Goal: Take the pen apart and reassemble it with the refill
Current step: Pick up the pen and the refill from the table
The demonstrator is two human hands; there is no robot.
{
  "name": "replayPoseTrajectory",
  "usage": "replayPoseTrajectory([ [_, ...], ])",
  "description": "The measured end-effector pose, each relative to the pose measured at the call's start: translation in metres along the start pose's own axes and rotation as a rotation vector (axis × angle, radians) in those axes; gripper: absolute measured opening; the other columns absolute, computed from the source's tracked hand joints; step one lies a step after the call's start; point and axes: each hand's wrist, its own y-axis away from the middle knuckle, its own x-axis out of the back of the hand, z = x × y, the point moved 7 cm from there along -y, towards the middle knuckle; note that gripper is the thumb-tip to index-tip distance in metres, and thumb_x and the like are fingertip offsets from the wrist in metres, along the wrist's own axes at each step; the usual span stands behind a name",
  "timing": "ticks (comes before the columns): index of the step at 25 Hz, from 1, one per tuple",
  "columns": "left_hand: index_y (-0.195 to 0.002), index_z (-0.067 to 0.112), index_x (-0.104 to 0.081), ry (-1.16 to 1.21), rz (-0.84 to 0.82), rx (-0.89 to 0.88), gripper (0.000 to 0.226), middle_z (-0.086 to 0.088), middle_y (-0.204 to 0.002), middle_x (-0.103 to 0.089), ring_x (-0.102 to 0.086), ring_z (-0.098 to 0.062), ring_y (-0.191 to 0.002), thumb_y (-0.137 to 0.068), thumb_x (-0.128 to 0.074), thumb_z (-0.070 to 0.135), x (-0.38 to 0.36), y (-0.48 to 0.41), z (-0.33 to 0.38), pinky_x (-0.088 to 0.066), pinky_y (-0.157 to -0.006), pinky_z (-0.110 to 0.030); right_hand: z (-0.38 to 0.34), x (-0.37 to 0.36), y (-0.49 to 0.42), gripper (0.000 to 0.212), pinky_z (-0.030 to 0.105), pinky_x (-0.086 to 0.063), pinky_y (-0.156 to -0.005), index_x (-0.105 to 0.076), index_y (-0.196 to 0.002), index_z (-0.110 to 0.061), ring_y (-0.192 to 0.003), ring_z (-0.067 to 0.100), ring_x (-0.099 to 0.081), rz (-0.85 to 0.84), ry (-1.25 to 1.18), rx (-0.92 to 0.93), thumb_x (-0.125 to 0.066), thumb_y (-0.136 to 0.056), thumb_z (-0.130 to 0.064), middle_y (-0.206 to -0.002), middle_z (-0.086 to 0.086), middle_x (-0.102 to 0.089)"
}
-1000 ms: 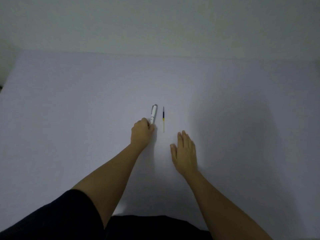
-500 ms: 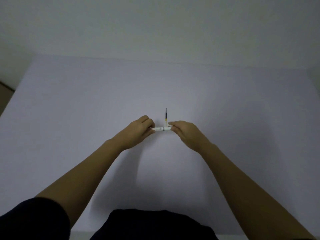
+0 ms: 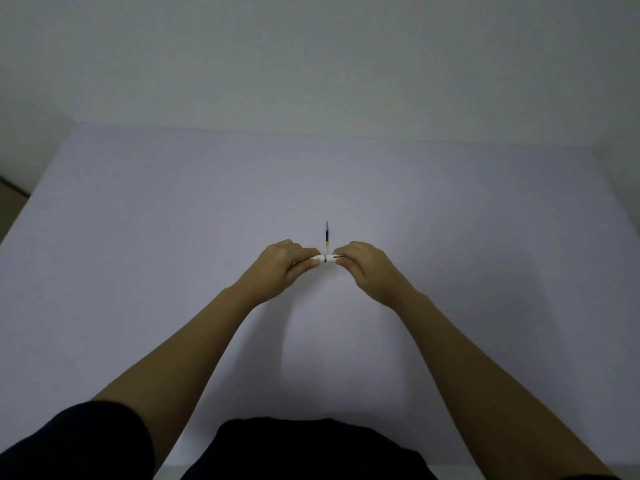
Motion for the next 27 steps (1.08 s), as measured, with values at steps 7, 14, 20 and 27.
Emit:
replayPoseTrajectory([
  [7,-0.106,0.023,-0.065,0.079,-0.007,0.068,0.020,0.005,-0.060,-0.049,-0.045,-0.015,-0.063,-0.093,-0.050,0.026,0.001,-0.002,-0.006,-0.031,-0.058,-0.013,-0.003,0.006,0.001,0.019,0.026,-0.034,-0.074,-0.065,-0.104,-0.001,-0.079,0.029,-0.054,0.067,0.035,0.059,-0.053,-0.091,-0.009,-0.084,0.020,-0.064],
  [14,-0.102,0.024,-0.064,0.063,-0.001,0.053,0.017,-0.004,-0.060,-0.055,-0.045,-0.017,-0.064,-0.093,-0.050,0.027,-0.007,-0.003,-0.013,-0.031,-0.060,-0.017,0.006,0.003,0.001,0.020,0.032,-0.044,-0.073,-0.067,-0.106,-0.006,-0.079,0.028,-0.057,0.057,-0.027,0.044,-0.055,-0.090,-0.010,-0.084,0.017,-0.064],
  [20,-0.093,0.027,-0.064,0.095,-0.013,0.112,0.020,0.005,-0.056,-0.050,-0.047,-0.013,-0.061,-0.092,-0.047,0.038,-0.016,0.001,-0.033,-0.034,-0.059,-0.015,0.034,0.004,0.012,0.021,0.035,-0.047,-0.076,-0.066,-0.107,-0.005,-0.083,0.029,-0.060,0.123,-0.040,-0.033,-0.058,-0.088,-0.006,-0.090,0.017,-0.066],
  [27,-0.094,0.024,-0.067,0.110,0.052,0.217,0.019,0.000,-0.059,-0.057,-0.048,-0.009,-0.061,-0.091,-0.051,0.034,-0.018,0.004,-0.052,-0.033,-0.058,-0.013,0.084,-0.012,0.014,0.030,0.008,-0.035,-0.068,-0.058,-0.117,-0.002,-0.085,0.023,-0.056,0.080,-0.193,-0.357,-0.059,-0.087,-0.006,-0.096,0.016,-0.060],
])
